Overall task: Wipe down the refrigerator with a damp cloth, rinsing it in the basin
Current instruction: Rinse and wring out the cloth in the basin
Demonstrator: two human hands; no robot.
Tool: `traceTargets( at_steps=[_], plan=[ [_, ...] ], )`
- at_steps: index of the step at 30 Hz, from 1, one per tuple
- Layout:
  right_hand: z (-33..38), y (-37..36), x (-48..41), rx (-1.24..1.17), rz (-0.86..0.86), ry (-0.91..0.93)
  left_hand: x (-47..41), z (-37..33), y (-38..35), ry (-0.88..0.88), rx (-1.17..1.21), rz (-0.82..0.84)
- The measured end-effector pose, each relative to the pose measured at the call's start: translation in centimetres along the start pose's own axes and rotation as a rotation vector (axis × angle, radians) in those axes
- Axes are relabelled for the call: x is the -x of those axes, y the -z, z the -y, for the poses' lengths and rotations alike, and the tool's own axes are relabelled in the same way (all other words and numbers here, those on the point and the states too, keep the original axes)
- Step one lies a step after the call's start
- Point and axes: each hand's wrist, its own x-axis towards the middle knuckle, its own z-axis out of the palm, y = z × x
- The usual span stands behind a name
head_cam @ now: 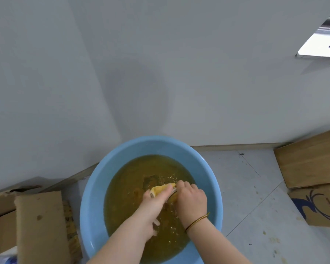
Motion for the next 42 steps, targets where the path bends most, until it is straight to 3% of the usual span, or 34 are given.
traceTargets(
  at_steps=[3, 7, 9, 12, 17, 20, 28, 37, 40, 42],
  plan=[
    [1.1, -0.7, 0.6, -0.027, -0.241, 0.145, -0.3, -0.7, 0.0, 0.175, 0.612, 0.035],
    [2.3, -1.1, 1.7, -0.224, -0.440, 0.259, -1.8, -1.2, 0.8, -0.003, 0.610, -0.067],
    [2.8, -0.9, 2.2, -0.518, -0.334, 0.149, -1.6, -1.4, 0.5, -0.121, 0.593, -0.057],
    [3.8, 0.4, 2.8, -1.037, -0.085, -0.206, -0.2, -2.2, 0.2, -0.388, 0.516, -0.033],
    [3.1, 0.4, 2.3, -1.295, 0.275, -0.314, -0.5, -2.8, 0.7, -0.549, 0.291, 0.148],
    [2.8, 0.3, 1.8, -1.361, 0.470, -0.319, -1.1, -3.6, 0.3, -0.583, 0.157, 0.202],
    [2.2, -0.6, 0.1, -1.350, 0.665, -0.194, -3.3, -4.3, 0.8, -0.521, 0.162, 0.366],
    [1.2, -1.2, -0.3, -1.462, 0.941, -0.288, -4.5, -3.8, 0.2, -0.460, 0.143, 0.394],
    [1.0, -1.2, -0.1, -1.461, 0.927, -0.330, -4.4, -3.8, 0.1, -0.453, 0.116, 0.317],
    [0.8, -1.4, 0.1, -1.508, 0.812, -0.429, -4.3, -4.0, 0.3, -0.499, -0.004, 0.258]
  ],
)
